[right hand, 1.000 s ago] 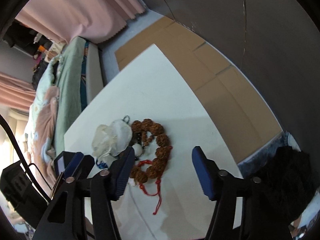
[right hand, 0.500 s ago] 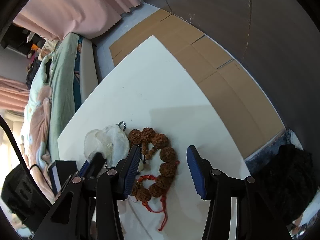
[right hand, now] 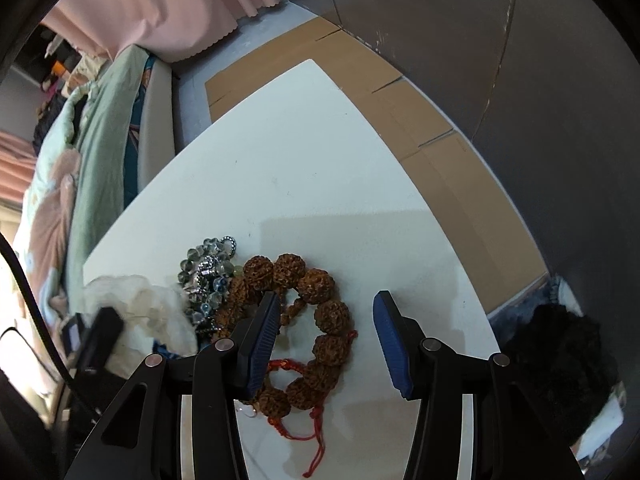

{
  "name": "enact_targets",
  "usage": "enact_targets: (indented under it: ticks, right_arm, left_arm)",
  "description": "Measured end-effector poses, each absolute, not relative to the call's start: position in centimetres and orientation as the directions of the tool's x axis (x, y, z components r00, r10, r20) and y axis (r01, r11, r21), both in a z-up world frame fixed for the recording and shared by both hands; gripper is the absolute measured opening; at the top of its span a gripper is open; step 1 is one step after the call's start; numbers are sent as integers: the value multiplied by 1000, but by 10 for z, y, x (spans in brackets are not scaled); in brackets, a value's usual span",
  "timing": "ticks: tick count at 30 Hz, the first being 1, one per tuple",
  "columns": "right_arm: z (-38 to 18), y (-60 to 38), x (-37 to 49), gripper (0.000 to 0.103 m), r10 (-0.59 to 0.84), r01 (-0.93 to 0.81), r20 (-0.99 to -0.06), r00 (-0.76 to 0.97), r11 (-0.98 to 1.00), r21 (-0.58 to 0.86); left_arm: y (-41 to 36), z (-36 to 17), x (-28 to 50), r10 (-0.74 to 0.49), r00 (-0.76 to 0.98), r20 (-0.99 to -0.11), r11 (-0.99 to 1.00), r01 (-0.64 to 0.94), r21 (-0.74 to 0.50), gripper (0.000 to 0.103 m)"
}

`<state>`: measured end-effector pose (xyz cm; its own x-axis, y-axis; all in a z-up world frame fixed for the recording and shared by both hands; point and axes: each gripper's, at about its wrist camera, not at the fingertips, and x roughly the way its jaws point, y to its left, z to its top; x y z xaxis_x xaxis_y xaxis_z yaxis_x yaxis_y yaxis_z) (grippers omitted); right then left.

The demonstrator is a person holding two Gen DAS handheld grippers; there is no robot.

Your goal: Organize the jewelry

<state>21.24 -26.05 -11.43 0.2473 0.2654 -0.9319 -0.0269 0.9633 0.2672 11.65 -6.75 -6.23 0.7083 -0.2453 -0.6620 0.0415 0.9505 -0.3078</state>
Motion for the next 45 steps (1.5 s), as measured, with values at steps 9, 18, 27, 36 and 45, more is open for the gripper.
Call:
enact_targets:
  ticks: [9, 18, 27, 36, 45]
  right_arm:
    - [-112, -241, 202, 23, 136, -89, -944, 300, 989, 114]
    - [-87, -232, 188, 20, 167, -109, -904, 393, 985, 135]
    - [-57, -222, 163, 20, 239, -182, -839, 489, 969, 170]
    - [-32, -205, 133, 20, 287, -244, -788, 545, 953, 178]
    - [-23, -187, 118, 20, 321, -282, -764, 560, 941, 188]
  left_arm:
    - [-53, -46, 99, -231, 738, -634, 948, 24, -318, 3]
    - [-42, -37, 90, -212, 760, -614, 947, 5, -321, 3]
    - [-31, -27, 75, -186, 781, -596, 948, -17, -318, 3]
    - [-17, -21, 62, -158, 796, -585, 944, -52, -326, 3]
    - [16, -13, 47, -84, 807, -585, 932, -144, -333, 3]
